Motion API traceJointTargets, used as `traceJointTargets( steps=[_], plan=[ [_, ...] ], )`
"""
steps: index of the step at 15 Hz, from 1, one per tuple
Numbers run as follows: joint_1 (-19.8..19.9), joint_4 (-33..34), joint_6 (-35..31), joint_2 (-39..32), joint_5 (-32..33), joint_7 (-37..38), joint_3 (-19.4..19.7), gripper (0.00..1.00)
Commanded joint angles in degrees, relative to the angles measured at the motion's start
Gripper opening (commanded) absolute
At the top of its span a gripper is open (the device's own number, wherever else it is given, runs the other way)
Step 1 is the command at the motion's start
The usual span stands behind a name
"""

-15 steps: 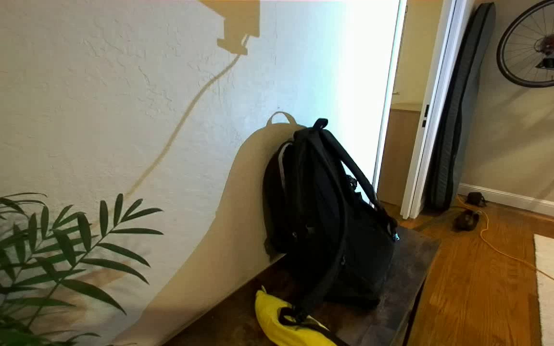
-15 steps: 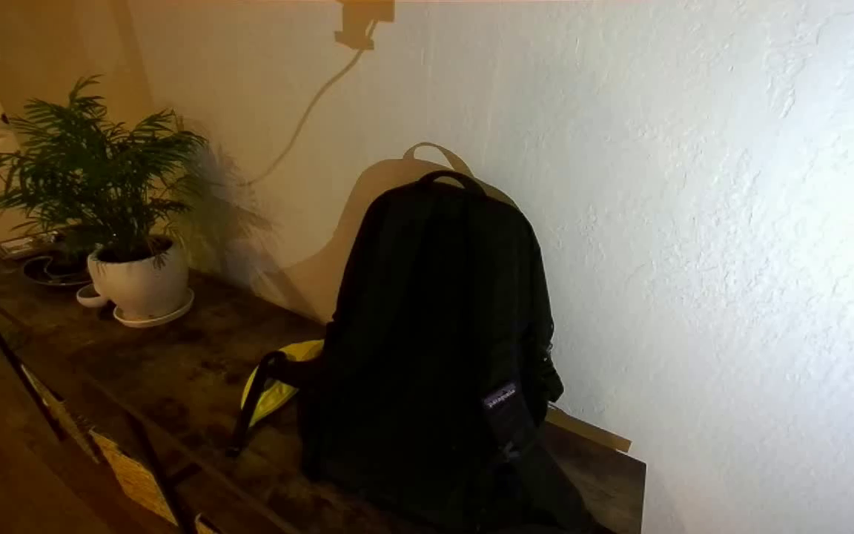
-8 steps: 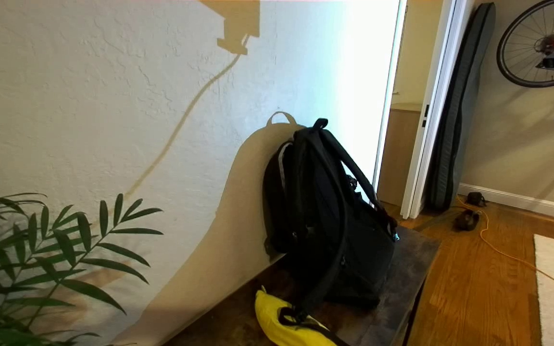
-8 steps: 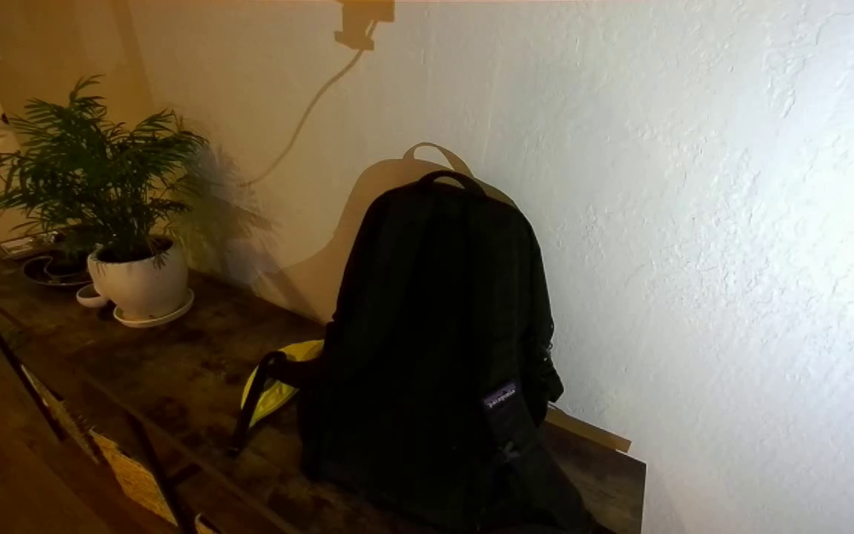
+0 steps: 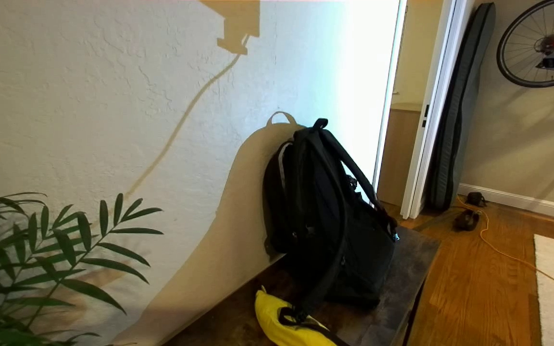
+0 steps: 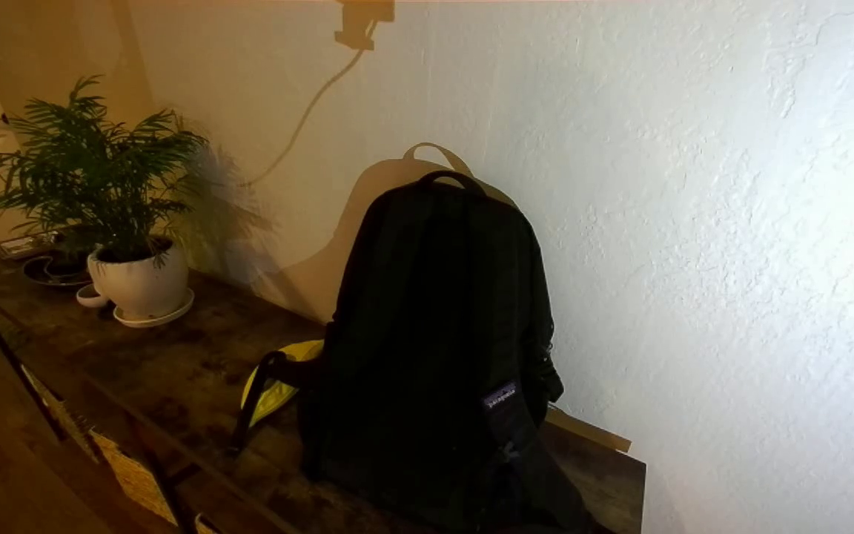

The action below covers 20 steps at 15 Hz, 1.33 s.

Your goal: Put the banana purse in the backpack

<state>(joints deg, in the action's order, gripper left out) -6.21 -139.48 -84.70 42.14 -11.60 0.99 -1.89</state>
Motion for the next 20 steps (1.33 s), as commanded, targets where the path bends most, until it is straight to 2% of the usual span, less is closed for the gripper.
traceJointTargets(
  steps=[1,12,20],
  plan=[
    [1.9,-1.9,-5.5,-0.8,0.6,-1.1,-0.6,1.0],
    [3.5,-6.3,-21.6,-14.3,1.9,-1.0,0.3,1.0],
    [3.1,-5.3,-21.9,-16.6,1.5,-0.3,0.1,1.0]
  ],
)
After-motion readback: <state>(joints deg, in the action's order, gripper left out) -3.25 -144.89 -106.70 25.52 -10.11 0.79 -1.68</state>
